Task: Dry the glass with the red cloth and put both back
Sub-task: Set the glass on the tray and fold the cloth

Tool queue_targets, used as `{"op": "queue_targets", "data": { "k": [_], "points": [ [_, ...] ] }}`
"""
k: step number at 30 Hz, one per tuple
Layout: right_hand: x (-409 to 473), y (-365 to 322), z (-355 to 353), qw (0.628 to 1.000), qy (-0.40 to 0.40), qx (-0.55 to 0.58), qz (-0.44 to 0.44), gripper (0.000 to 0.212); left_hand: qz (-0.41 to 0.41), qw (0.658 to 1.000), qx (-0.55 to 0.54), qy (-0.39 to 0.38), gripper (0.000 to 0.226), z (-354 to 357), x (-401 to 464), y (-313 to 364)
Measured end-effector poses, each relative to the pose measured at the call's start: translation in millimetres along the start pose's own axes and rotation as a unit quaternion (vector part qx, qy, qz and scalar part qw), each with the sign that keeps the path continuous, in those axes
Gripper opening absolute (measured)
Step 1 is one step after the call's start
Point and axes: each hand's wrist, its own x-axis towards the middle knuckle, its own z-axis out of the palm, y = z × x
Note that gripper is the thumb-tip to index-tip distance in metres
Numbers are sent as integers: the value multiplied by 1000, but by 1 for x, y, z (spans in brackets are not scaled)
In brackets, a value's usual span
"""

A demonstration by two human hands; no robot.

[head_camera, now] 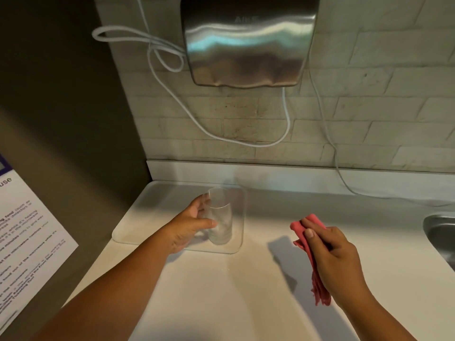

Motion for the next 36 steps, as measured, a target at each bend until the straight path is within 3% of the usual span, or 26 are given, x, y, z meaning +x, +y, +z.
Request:
{"op": "queue_targets", "data": {
  "k": [4,7,11,17,20,25,27,30,36],
  "points": [
    [5,-4,5,1000,-25,-8,-5,26,43,992,-4,123,79,-2,-18,13],
    [8,-4,6,999,-37,-26,-15,28,169,967,0,189,66,10,-37,32],
    [11,-1,5,998,-54,-22,-5,27,296,934,69,189,56,36,-61,53],
    [11,-16,-5,992,-123,-39,-16,48,379,888,218,144,36,93,-89,68],
    [11,-35,-7,981,-179,-52,-54,51,341,905,251,46,32,128,-88,71],
    [18,-60,-11,952,-256,-108,-127,38,114,969,209,-63,59,153,-56,79],
    [24,-63,-13,945,-278,-118,-129,35,64,980,165,-89,49,148,-47,82],
    [33,-62,-19,936,-292,-152,-124,35,93,971,197,-103,11,137,-44,83],
    [55,-42,-42,920,-345,-181,-37,42,167,941,293,31,12,127,-43,65]
  ]
}}
